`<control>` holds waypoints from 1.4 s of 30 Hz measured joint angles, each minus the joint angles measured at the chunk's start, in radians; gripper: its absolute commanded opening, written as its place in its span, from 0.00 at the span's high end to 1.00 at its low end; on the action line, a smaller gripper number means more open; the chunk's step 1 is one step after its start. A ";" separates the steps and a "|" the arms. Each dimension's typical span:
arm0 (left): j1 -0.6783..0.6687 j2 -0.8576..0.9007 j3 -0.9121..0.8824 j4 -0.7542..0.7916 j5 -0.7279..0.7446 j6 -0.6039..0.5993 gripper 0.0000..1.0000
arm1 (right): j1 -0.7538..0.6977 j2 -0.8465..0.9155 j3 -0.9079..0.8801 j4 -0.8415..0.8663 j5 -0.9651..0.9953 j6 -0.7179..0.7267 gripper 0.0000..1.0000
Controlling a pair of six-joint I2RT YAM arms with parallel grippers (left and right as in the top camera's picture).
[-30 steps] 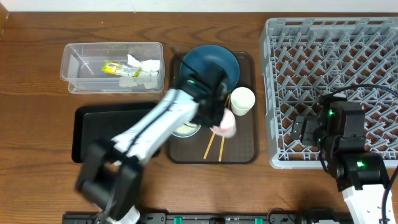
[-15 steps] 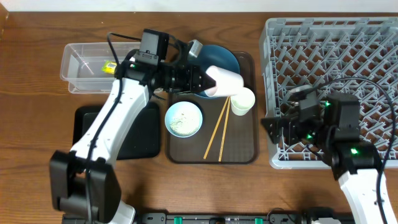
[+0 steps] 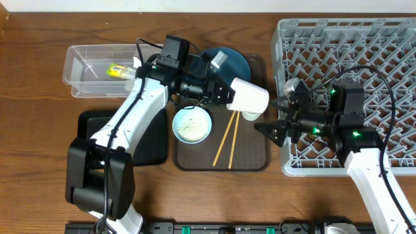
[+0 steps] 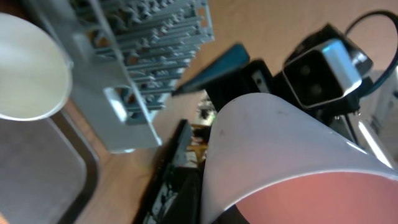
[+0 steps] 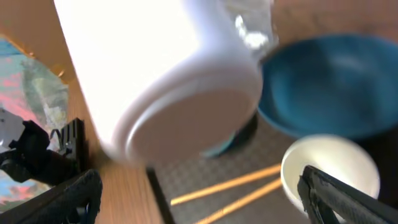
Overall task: Sort waste into correct bins and load items into the dishwasher rack
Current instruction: 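Lift the pink cup with the left gripper and hand it to the right gripper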
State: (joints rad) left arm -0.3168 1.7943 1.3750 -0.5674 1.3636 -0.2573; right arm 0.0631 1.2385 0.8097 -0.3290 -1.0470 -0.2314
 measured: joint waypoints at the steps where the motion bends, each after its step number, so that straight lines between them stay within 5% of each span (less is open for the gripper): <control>1: -0.004 0.000 0.000 0.000 0.007 0.000 0.94 | 0.000 0.003 0.000 0.021 -0.008 0.000 0.01; 13: -0.056 0.000 0.000 0.000 0.044 -0.001 0.94 | 0.000 0.008 0.001 0.312 -0.238 -0.016 0.09; 24: -0.057 0.000 0.000 0.034 0.124 -0.009 0.94 | 0.000 0.008 0.001 0.319 -0.320 -0.015 0.11; 31: -0.058 0.000 0.000 0.034 0.150 -0.008 0.94 | 0.000 0.008 0.001 0.320 -0.320 -0.018 0.26; 42: -0.057 0.000 0.000 0.035 0.157 -0.008 0.94 | 0.000 0.010 0.001 0.333 -0.299 -0.014 0.35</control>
State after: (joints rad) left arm -0.3737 1.7943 1.3750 -0.5327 1.5204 -0.2657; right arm 0.0628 1.2484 0.8108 0.0044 -1.3464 -0.2459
